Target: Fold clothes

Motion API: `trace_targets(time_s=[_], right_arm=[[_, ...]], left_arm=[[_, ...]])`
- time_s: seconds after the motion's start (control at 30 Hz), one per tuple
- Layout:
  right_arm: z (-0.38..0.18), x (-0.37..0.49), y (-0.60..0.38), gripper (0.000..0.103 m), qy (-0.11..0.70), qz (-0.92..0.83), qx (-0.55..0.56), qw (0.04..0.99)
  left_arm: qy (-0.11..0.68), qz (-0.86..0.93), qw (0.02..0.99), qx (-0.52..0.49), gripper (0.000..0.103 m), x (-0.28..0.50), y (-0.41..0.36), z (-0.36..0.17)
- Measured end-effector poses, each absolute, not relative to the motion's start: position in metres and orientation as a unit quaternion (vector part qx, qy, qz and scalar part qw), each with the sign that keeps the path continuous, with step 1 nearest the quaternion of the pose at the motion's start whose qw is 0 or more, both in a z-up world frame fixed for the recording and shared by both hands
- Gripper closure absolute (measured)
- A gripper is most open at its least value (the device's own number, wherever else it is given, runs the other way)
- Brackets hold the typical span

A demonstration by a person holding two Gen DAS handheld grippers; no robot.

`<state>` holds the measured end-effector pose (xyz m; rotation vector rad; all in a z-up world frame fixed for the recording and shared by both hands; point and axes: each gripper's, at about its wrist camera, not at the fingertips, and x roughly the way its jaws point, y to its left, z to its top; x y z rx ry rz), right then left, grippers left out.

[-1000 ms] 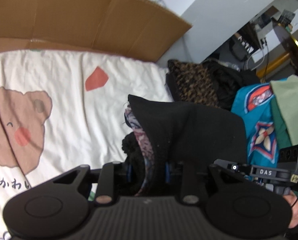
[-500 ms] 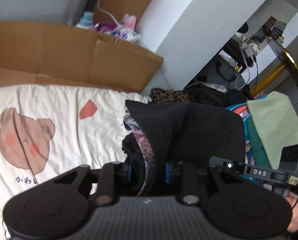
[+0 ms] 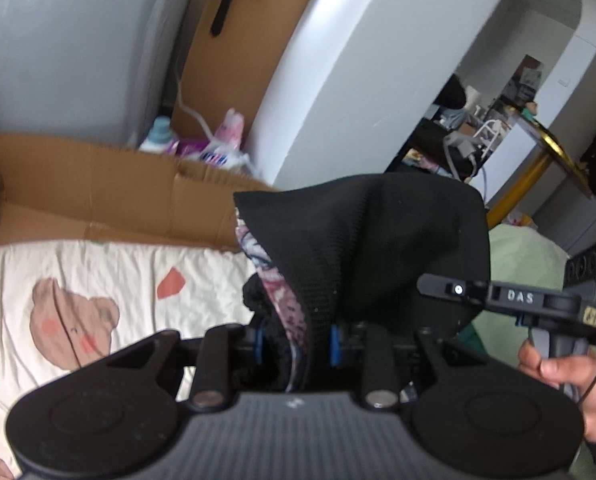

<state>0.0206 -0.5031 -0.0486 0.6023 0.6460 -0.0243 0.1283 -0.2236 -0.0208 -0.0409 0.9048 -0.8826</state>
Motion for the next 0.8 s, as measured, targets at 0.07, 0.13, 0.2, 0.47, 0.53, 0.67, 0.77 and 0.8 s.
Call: trace_targets(time_s=[0.07,0.13,0.2,0.47,0.53,0.67,0.77,0.8], right_arm=[[-0.031,0.018,-0.505,0.096,0.308,-0.011,0.284,0.908],[-0.013,0.016,-0.506,0.096,0.301,-0.010,0.278,0.912],[0.004,0.013,-0.505,0.096,0.298,-0.007,0.267,0.916],[0.067,0.004,-0.504,0.096,0.291,0.005,0.212,0.933],[0.081,0.003,-0.505,0.096,0.289,0.007,0.202,0.936],[0.100,0.002,-0.508,0.096,0.284,0.008,0.187,0.940],[0.104,-0.001,-0.516,0.096,0.282,0.008,0.189,0.941],[0.105,-0.002,-0.518,0.096,0.282,0.007,0.191,0.940]], left_arm=[[0.412,-0.413,0.812,-0.018,0.073,0.119,-0.227,-0.006],[0.402,-0.414,0.816,-0.018,0.073,0.111,-0.227,0.008],[0.394,-0.414,0.820,-0.023,0.073,0.105,-0.227,0.020],[0.379,-0.415,0.823,-0.082,0.073,0.092,-0.222,0.048],[0.376,-0.416,0.823,-0.091,0.073,0.089,-0.223,0.053],[0.371,-0.419,0.823,-0.094,0.073,0.084,-0.227,0.061],[0.368,-0.421,0.823,-0.098,0.073,0.081,-0.233,0.063],[0.367,-0.422,0.823,-0.098,0.073,0.080,-0.235,0.063]])
